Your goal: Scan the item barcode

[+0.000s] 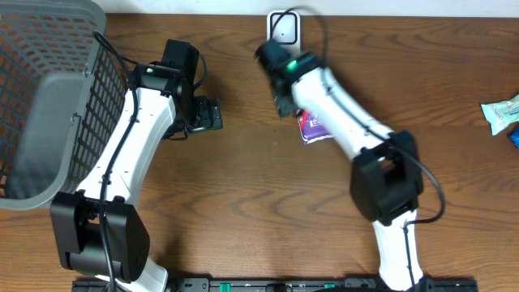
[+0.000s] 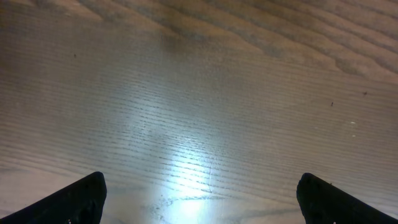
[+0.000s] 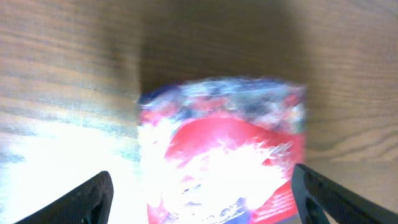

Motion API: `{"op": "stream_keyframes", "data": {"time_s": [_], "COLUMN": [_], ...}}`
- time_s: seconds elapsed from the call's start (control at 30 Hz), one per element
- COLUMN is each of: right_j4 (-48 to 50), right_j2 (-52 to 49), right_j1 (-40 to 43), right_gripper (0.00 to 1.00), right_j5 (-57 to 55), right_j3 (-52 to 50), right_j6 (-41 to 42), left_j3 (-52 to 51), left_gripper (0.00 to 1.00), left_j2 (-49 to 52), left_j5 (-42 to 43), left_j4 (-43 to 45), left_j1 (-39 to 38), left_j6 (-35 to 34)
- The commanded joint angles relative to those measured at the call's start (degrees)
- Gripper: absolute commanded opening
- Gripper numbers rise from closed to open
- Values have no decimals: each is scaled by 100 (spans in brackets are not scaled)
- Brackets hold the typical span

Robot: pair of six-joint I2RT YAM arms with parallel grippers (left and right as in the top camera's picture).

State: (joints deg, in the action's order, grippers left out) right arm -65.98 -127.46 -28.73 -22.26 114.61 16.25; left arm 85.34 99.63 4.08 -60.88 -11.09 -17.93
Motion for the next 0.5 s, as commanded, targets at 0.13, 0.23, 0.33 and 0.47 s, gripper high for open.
{"op": "stream_keyframes", "data": {"time_s": [0.13,0.23,0.33,0.47], "right_j4": [-632,-713,-673,-328], "right_j2": [-42,-68,-116,-125], "right_j1": [1635,2055,2538,3036], "right_gripper": [99,99,90,77], "right_j5": [2916,3390,4321,5591], "right_j3": [922,778,496,-87], "right_j6": [-1735,-1928,-2238,-2474], "left_j3": [-15,-13,-13,-13], "left_gripper": [98,98,98,98], "left_j2": [-28,-28,-28,-28], "left_j5": [-72,-72,-72,-72], "left_j4": [-13,-13,-13,-13], "left_j1": [4,4,4,4], "left_j6": [74,76,76,76]}}
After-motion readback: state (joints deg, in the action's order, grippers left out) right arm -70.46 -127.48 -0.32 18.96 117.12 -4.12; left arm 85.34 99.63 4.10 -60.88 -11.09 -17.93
